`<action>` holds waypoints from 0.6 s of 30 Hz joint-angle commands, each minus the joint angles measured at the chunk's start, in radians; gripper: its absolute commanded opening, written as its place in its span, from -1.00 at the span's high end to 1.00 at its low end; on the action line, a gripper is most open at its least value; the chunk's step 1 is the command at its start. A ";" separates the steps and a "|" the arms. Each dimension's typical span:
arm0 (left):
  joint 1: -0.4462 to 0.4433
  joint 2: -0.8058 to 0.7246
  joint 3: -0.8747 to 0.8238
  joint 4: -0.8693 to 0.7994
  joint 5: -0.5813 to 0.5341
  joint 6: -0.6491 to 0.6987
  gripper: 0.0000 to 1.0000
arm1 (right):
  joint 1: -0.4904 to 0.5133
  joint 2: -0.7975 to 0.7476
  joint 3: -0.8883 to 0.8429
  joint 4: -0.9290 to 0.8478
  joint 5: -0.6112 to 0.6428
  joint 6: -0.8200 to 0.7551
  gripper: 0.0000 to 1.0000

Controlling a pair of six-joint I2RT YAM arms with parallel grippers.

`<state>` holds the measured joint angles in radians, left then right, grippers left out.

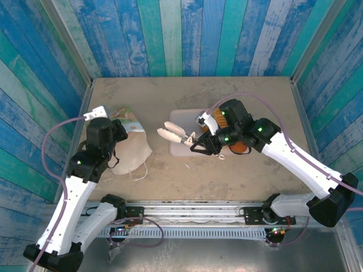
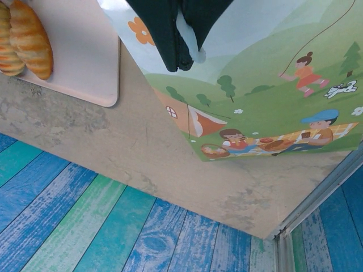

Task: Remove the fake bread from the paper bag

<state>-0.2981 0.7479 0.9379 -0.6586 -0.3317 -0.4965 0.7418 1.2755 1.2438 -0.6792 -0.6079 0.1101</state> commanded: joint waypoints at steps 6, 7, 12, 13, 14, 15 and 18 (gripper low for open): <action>0.005 0.010 0.016 0.021 0.034 -0.041 1.00 | 0.093 -0.029 -0.017 -0.007 -0.062 -0.096 0.16; 0.005 0.016 0.016 0.025 0.041 -0.044 1.00 | 0.109 -0.027 -0.017 -0.012 -0.056 -0.102 0.16; 0.005 0.030 0.018 0.065 0.081 -0.058 1.00 | 0.197 -0.001 -0.011 -0.016 0.062 -0.108 0.16; 0.005 0.033 0.015 0.076 0.092 -0.062 1.00 | 0.221 0.013 -0.006 -0.015 0.103 -0.107 0.16; 0.005 0.034 0.014 0.088 0.104 -0.064 1.00 | 0.244 0.028 0.001 -0.011 0.141 -0.108 0.16; 0.005 0.039 0.014 0.098 0.116 -0.066 1.00 | 0.273 0.053 0.014 -0.010 0.190 -0.105 0.15; 0.005 0.052 0.017 0.118 0.150 -0.072 1.00 | 0.339 0.138 0.061 -0.005 0.275 -0.098 0.16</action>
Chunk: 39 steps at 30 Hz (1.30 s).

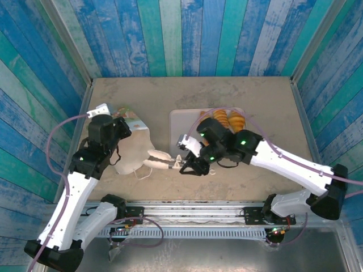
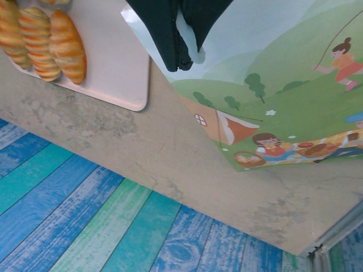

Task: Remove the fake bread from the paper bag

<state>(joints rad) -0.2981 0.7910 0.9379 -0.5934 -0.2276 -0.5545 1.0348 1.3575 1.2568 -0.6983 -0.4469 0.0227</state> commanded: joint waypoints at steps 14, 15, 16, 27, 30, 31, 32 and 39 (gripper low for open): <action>0.004 0.060 0.010 0.113 0.138 -0.030 1.00 | 0.102 0.403 0.240 0.158 0.329 0.097 0.18; 0.004 0.058 0.009 0.115 0.138 -0.030 1.00 | 0.105 0.424 0.256 0.155 0.345 0.093 0.18; 0.005 0.057 0.008 0.119 0.137 -0.030 1.00 | 0.106 0.448 0.272 0.155 0.354 0.086 0.18; 0.004 0.077 0.021 0.138 0.174 -0.011 1.00 | 0.110 0.625 0.423 0.169 0.390 0.080 0.17; 0.005 0.094 0.031 0.136 0.197 0.002 1.00 | 0.111 0.668 0.466 0.164 0.424 0.060 0.16; 0.004 0.098 0.033 0.135 0.206 0.007 1.00 | 0.111 0.681 0.480 0.160 0.435 0.056 0.16; 0.005 0.102 0.035 0.135 0.210 0.011 1.00 | 0.110 0.696 0.500 0.150 0.437 0.049 0.16; 0.005 0.098 0.037 0.143 0.202 0.013 1.00 | 0.110 0.765 0.560 0.159 0.476 0.008 0.12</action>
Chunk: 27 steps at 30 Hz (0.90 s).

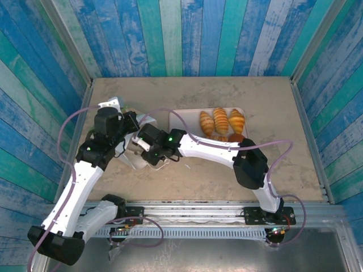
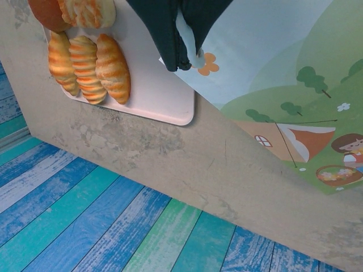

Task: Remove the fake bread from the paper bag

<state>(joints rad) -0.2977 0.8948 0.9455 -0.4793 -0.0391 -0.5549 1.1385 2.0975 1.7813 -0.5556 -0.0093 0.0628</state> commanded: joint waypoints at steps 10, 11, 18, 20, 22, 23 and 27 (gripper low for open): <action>0.005 0.000 0.027 0.044 -0.003 0.001 1.00 | -0.005 0.044 0.010 0.102 -0.021 0.080 0.14; 0.005 -0.002 0.026 0.047 -0.004 -0.003 1.00 | -0.011 0.044 0.006 0.116 -0.069 0.109 0.14; 0.004 0.001 0.024 0.062 -0.001 -0.013 1.00 | -0.069 0.032 -0.089 0.241 -0.307 0.340 0.16; 0.004 0.004 0.021 0.064 0.004 -0.013 1.00 | -0.079 0.031 -0.105 0.273 -0.367 0.387 0.17; 0.005 0.006 0.021 0.062 0.008 -0.013 1.00 | -0.089 0.040 -0.102 0.278 -0.397 0.429 0.17; 0.005 0.008 0.021 0.063 0.011 -0.014 1.00 | -0.089 0.045 -0.098 0.281 -0.407 0.434 0.17; 0.005 0.015 0.021 0.065 0.024 -0.012 1.00 | -0.089 0.060 -0.083 0.274 -0.402 0.398 0.15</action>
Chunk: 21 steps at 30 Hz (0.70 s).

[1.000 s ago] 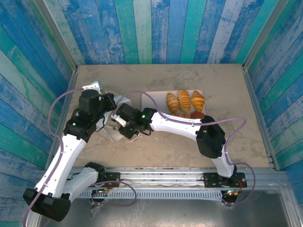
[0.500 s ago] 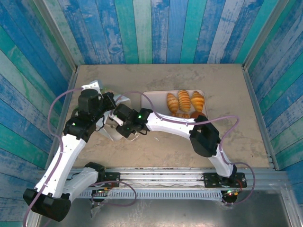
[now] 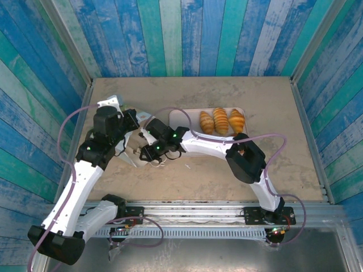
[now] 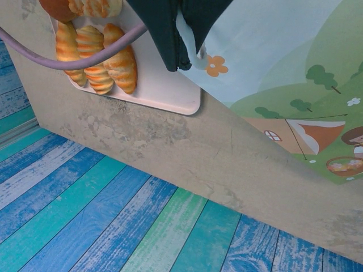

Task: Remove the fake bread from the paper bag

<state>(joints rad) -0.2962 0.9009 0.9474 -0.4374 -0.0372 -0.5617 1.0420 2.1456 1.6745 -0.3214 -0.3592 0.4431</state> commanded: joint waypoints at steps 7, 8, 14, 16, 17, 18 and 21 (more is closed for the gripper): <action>0.003 0.015 0.025 0.028 0.031 -0.009 1.00 | 0.007 0.046 0.091 -0.021 -0.050 -0.060 0.11; 0.002 0.017 0.027 0.028 0.033 -0.009 1.00 | 0.007 0.054 0.103 -0.029 -0.045 -0.056 0.11; 0.003 0.023 0.030 0.031 0.037 -0.013 1.00 | 0.005 0.085 0.141 -0.027 -0.045 -0.029 0.09; 0.003 0.023 0.031 0.031 0.039 -0.012 1.00 | 0.006 0.095 0.161 -0.030 -0.044 -0.029 0.08; 0.003 0.023 0.031 0.029 0.038 -0.013 1.00 | 0.005 0.100 0.170 -0.034 -0.044 -0.033 0.07; 0.002 0.023 0.030 0.029 0.039 -0.012 1.00 | 0.005 0.104 0.176 -0.037 -0.045 -0.039 0.06; 0.003 0.020 0.030 0.028 0.037 -0.014 1.00 | 0.007 0.125 0.202 -0.070 -0.037 -0.068 0.04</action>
<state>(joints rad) -0.2962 0.9180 0.9489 -0.4335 -0.0082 -0.5732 1.0447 2.2467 1.8366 -0.3637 -0.3931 0.4026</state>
